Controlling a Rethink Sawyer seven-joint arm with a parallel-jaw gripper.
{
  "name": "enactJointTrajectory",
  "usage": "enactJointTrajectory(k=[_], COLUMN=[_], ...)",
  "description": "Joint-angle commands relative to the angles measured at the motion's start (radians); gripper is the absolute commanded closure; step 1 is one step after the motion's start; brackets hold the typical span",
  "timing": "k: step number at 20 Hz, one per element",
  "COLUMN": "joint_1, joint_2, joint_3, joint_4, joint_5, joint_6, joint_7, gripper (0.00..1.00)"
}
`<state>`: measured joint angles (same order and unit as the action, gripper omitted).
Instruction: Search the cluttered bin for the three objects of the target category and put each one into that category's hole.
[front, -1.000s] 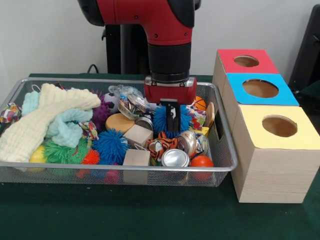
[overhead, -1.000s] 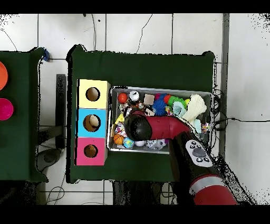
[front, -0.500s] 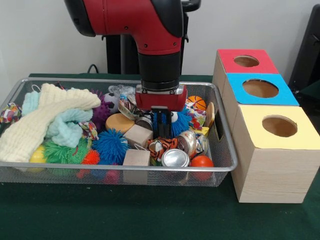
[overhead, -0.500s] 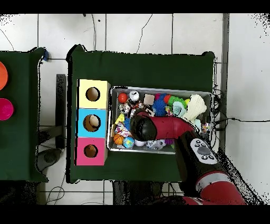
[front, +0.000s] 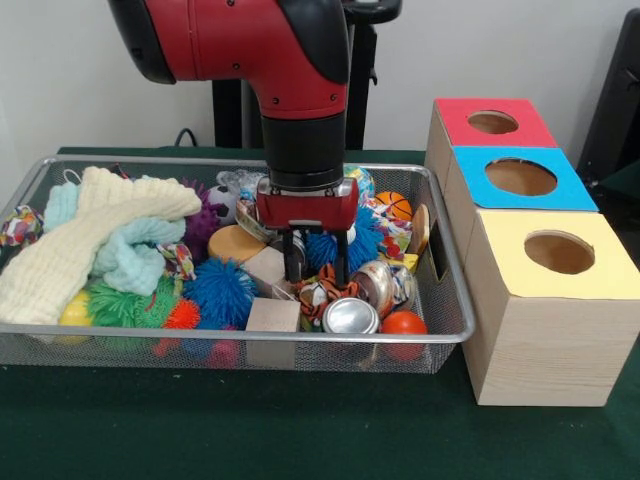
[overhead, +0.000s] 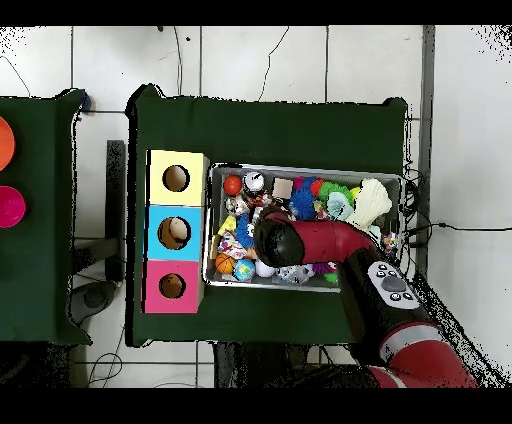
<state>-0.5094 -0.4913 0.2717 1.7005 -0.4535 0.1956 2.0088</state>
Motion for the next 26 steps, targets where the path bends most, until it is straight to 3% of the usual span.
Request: enactJointTrajectory(k=[1,26], joint_1=[0.022,0.021], joint_2=[0.028,0.174], joint_3=[0.035,0.012], joint_4=[-0.061,-0.125], joint_5=[-0.076,-0.129], joint_6=[-0.095,-0.247], joint_7=[0.012,0.020], gripper=[0.00,0.00])
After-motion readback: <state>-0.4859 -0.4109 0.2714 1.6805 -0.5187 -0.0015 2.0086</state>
